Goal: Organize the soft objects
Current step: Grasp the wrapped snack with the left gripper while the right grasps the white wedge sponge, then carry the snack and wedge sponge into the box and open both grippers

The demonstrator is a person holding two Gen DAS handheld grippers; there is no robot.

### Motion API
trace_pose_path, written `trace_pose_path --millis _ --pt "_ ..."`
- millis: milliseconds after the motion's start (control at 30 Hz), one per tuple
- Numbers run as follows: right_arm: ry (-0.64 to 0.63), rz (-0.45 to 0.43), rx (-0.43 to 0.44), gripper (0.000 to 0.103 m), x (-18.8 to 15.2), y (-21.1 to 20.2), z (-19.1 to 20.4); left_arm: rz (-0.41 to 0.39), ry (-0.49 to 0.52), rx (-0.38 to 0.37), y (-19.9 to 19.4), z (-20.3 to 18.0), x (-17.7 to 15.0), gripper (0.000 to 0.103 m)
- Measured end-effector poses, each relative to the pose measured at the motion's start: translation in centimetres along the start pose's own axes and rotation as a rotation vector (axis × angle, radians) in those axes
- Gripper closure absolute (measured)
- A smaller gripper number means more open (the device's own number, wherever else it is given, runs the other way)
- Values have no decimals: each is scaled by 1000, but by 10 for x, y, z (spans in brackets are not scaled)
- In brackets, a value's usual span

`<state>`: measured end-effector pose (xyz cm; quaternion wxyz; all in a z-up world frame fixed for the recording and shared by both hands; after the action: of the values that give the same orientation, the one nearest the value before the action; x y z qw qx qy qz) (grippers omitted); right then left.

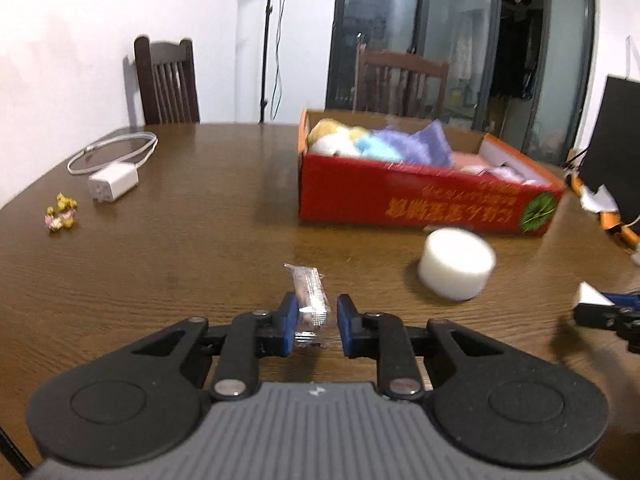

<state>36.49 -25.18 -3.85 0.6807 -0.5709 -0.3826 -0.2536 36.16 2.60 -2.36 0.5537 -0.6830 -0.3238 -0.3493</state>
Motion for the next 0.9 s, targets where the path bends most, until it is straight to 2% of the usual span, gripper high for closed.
trace_pose_path --millis 300,567,733,900 --pt "-38 -82 103 71 6 -56 41 -94 36 -73 -64 -28 6 81" --pt "-43 -134 125 71 9 -86 58 -141 44 -91 -87 -35 11 81" --pt "-31 -157 178 71 36 -78 62 -172 83 -143 -66 -39 54 81" --pt "-2 -159 259 71 105 -32 65 -99 62 -216 -5 -32 117 81"
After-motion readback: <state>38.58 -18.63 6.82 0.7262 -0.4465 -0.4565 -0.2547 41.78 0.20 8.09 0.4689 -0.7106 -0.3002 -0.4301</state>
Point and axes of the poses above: each gripper's, at about its wrist camera, not at the fingertips, and y roughly the way its jaws point, z to its left, x to its top, the point moved 8 cm from there along y, roughly the way its jaws point, and after that the axes turned 7 degrees about -x, right-handed, at the moved point
